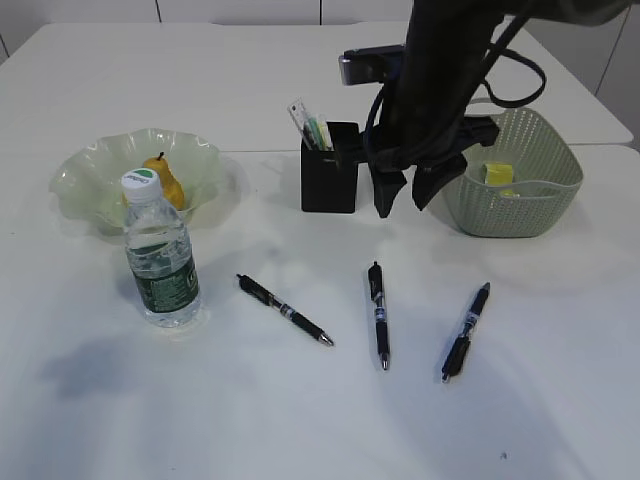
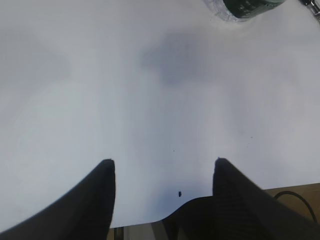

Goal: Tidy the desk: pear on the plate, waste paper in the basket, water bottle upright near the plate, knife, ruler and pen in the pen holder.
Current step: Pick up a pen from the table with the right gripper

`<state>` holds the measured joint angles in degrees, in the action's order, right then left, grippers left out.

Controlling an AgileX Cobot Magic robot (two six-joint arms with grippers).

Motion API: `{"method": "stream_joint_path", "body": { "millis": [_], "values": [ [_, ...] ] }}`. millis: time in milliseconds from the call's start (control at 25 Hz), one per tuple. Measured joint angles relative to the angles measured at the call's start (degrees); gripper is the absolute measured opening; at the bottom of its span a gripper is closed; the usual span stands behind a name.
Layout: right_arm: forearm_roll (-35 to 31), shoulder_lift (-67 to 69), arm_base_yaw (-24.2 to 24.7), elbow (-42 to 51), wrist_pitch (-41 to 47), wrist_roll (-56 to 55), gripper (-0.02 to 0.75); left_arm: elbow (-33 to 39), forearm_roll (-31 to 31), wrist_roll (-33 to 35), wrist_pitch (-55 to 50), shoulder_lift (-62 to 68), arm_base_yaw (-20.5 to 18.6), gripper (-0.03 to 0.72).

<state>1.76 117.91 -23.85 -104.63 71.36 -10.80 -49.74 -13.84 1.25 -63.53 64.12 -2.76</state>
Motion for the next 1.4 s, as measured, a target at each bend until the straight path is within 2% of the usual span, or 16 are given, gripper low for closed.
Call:
{"method": "stream_joint_path", "body": {
  "millis": [240, 680, 1200, 1400],
  "values": [
    [-0.8, 4.54, 0.0, -1.02, -0.34, -1.46, 0.342, 0.0, 0.0, 0.0, 0.0, 0.0, 0.0, 0.436],
    [-1.15, 14.22, 0.0, -9.82, -0.8, -8.52, 0.34, 0.0, 0.0, 0.0, 1.6, 0.0, 0.0, 0.428],
    [-2.43, 18.47, 0.0, -10.34, -1.11, -9.67, 0.34, 0.0, 0.0, 0.0, 2.95, 0.0, 0.0, 0.414],
    [-0.8, 18.47, 0.0, -10.34, -1.11, -10.55, 0.34, 0.0, 0.0, 0.0, 2.95, 0.0, 0.0, 0.408]
  ]
}}
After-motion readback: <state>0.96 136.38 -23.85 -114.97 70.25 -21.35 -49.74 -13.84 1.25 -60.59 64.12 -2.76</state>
